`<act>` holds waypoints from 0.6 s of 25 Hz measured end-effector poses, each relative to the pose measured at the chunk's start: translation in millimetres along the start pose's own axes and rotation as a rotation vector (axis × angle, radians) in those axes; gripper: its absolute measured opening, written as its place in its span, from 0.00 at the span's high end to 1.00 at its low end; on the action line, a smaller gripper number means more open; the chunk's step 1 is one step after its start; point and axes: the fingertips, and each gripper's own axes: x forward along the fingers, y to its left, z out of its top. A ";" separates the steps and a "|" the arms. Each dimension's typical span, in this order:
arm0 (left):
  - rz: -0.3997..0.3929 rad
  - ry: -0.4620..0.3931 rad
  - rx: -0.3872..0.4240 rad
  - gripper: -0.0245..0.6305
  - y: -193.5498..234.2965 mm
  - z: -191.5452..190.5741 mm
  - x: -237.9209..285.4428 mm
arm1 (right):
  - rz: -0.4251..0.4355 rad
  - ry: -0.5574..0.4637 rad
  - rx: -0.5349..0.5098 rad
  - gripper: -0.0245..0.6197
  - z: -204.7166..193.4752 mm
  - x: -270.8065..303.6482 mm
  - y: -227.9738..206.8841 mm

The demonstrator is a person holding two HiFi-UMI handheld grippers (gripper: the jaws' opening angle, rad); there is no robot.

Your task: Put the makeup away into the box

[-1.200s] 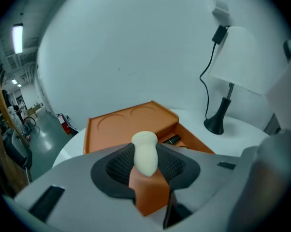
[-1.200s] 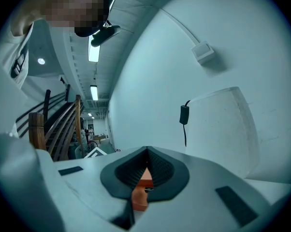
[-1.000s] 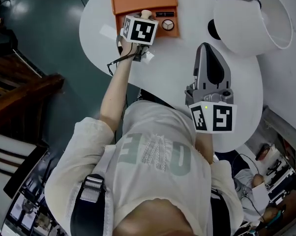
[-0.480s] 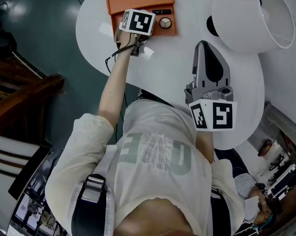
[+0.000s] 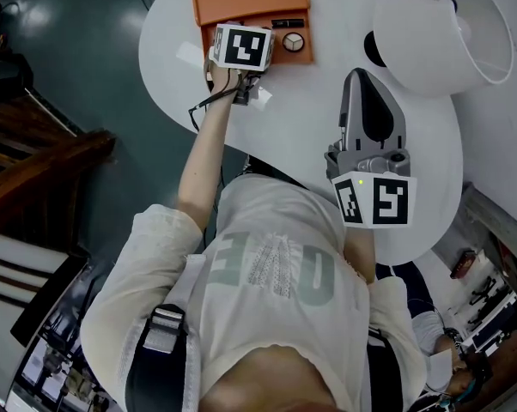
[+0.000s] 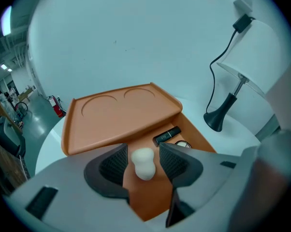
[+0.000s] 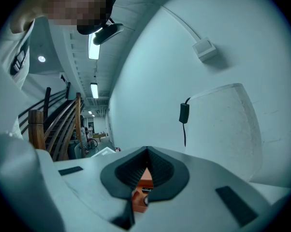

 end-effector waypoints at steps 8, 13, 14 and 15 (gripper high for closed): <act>0.056 -0.564 0.028 0.68 -17.4 73.0 -152.8 | 0.037 -0.096 -0.026 0.95 31.9 6.8 18.1; 0.088 -0.855 -0.005 0.95 -36.9 81.9 -252.5 | 0.042 -0.122 -0.031 0.95 39.6 5.6 28.6; 0.095 -0.901 -0.005 0.95 -41.1 81.8 -264.8 | 0.041 -0.124 -0.034 0.95 40.0 4.7 30.1; 0.099 -0.935 0.002 0.95 -45.1 80.7 -273.8 | 0.039 -0.125 -0.038 0.95 40.4 3.7 31.2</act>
